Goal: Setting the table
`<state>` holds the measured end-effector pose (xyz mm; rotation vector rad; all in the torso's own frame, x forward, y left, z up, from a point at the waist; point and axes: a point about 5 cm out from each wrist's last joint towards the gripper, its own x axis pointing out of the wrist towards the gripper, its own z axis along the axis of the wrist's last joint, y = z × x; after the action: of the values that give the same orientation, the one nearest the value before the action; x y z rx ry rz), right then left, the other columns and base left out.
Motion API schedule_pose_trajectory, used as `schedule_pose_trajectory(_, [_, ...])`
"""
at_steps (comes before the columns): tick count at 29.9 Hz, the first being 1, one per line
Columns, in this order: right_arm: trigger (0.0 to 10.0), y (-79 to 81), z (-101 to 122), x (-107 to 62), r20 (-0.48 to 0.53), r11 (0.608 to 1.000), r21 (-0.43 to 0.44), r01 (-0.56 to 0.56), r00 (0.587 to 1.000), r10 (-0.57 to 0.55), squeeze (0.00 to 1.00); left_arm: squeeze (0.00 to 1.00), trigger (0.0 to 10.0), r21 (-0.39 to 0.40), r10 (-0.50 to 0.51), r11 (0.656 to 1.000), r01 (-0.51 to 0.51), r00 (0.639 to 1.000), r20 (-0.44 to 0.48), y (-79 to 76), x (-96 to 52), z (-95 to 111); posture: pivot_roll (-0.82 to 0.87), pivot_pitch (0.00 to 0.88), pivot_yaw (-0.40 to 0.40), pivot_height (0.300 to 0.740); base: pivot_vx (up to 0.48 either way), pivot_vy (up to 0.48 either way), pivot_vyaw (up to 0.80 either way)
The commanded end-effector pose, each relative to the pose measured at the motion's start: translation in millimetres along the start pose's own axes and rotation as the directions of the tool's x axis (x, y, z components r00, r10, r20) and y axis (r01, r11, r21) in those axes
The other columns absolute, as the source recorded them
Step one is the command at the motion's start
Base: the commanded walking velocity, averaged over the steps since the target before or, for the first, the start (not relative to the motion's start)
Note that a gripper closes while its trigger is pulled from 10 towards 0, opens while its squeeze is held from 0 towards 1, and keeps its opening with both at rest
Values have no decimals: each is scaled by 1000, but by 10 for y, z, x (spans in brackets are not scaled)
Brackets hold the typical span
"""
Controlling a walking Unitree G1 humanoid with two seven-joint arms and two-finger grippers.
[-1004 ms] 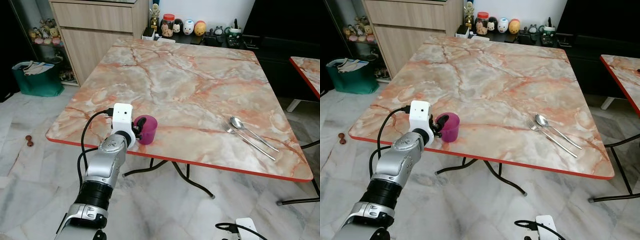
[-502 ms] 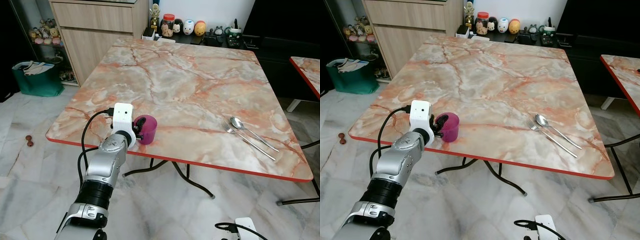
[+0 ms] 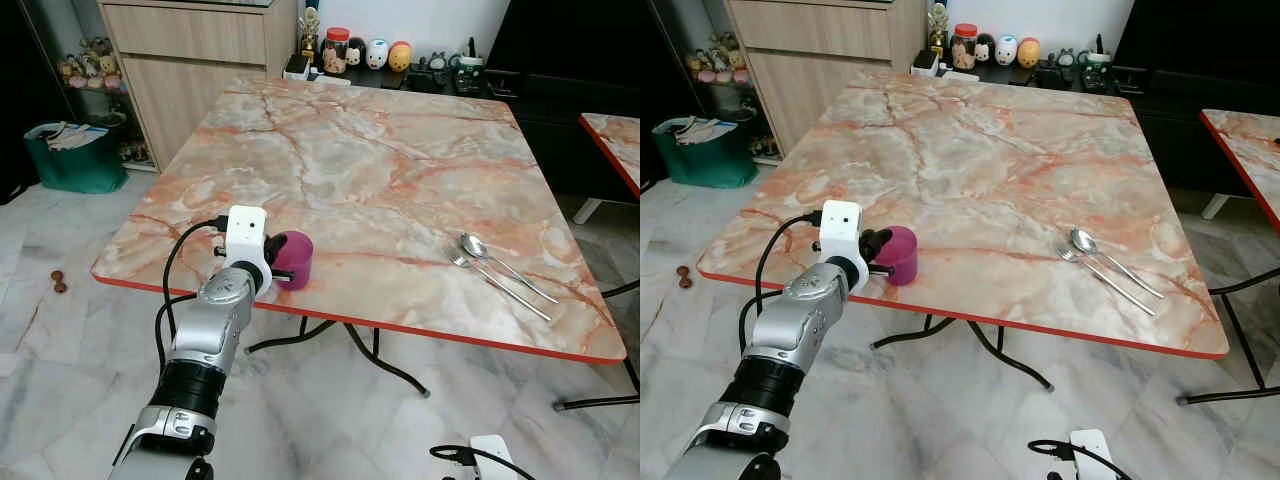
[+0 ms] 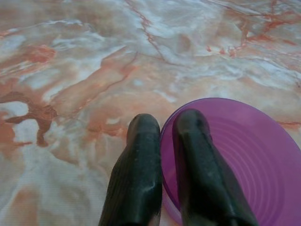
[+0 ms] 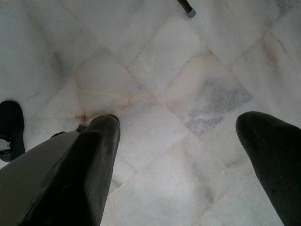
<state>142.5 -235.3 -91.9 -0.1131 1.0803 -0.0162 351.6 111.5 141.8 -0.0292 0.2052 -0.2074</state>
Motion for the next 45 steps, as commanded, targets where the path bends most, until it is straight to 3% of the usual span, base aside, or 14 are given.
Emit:
schedule_pose_trajectory(1, [10000,-30,1,-4,-1,1000,1,5,1000,-5,0,0,0,8,-10,1000,9,1000,17,-22,7,91,116,0,-72,740,0,0,0])
schedule_pose_trajectory(20, [10000,-19,-2,-3,-2,1000,3,4,1000,-4,0,0,0,12,-26,1000,26,999,32,-37,-8,125,113,0,-66,740,0,0,0])
schedule_pose_trajectory(24, [10000,-18,-8,-4,-2,1000,5,4,1000,-4,0,0,0,8,-26,1000,26,999,43,-23,-52,119,108,0,-64,740,0,0,0])
schedule_pose_trajectory(31, [10000,-29,-19,-8,-2,1000,5,11,1000,-11,0,0,0,-72,1,997,10,988,153,60,-241,133,106,0,-66,740,0,0,0])
schedule_pose_trajectory(32, [10000,-32,-20,-8,-1,1000,5,12,1000,-12,0,0,3216,-81,4,997,9,986,165,73,-269,130,106,0,-68,740,0,0,0])
schedule_pose_trajectory(33, [10000,-40,-21,-10,1,1000,5,16,1000,-16,0,0,10000,-97,20,995,-1,980,200,116,-344,122,108,0,-71,740,0,0,0])
schedule_pose_trajectory(39, [10000,-61,-24,-15,5,1000,7,27,1000,-27,0,0,10000,-128,148,985,-115,948,283,308,-522,116,106,0,-72,740,0,0,0])
schedule_pose_trajectory(40, [10000,-69,-24,-17,11,999,18,36,999,-36,0,0,10000,-165,203,974,-157,926,317,393,-586,132,105,0,-73,740,0,0,0])
schedule_pose_trajectory(42, [10000,-77,-22,-18,15,999,25,40,999,-40,0,0,10000,-123,249,968,-219,891,379,506,-695,183,105,0,-75,740,0,0,0])
schedule_pose_trajectory(45, [10000,-82,-18,-19,18,999,28,41,999,-42,0,0,10000,-86,269,963,-257,870,414,585,-794,202,107,0,-78,740,0,0,0])
